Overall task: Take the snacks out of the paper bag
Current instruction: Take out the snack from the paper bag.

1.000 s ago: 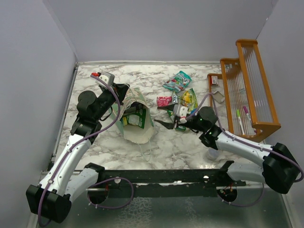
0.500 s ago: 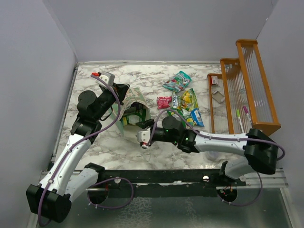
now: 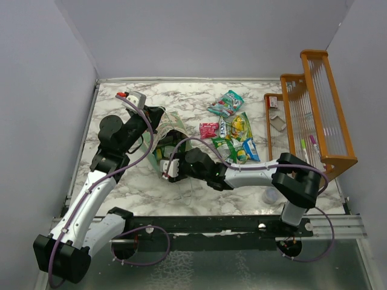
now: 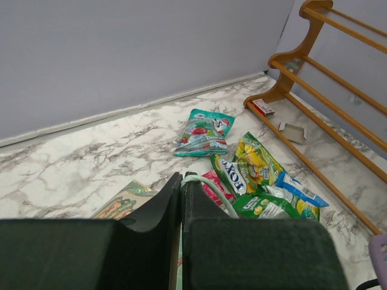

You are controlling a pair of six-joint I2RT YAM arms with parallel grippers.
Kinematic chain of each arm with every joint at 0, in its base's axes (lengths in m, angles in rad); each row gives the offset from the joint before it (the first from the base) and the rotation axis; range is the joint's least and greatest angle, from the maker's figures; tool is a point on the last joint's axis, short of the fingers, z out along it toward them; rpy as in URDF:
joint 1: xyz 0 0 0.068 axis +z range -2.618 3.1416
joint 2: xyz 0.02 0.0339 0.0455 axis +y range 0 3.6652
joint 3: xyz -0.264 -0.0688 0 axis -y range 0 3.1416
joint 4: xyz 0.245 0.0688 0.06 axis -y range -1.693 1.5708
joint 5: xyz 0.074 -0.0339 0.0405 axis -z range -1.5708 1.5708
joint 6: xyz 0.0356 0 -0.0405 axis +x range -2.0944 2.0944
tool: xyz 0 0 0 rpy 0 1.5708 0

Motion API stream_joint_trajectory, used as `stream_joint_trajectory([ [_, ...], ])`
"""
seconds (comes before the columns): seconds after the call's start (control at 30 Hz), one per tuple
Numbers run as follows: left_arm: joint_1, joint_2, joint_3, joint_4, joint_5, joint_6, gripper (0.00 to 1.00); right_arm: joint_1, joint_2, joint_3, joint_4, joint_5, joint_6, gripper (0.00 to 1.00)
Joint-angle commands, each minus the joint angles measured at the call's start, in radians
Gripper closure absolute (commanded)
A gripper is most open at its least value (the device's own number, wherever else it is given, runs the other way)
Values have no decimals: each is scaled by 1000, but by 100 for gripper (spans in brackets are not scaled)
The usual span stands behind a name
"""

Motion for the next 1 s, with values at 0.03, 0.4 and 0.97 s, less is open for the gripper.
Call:
stream_joint_trajectory([
  [0.03,-6,-14,20,18,-14,1,100,5,55,43,51,88,35,42],
  [0.4,-5,-14,20,16,-14,2,100,-4,147,57,134,189,47,34],
  [0.97,-6,-12,24,13,-13,4,100,-53,225,150,127,195,45,78],
])
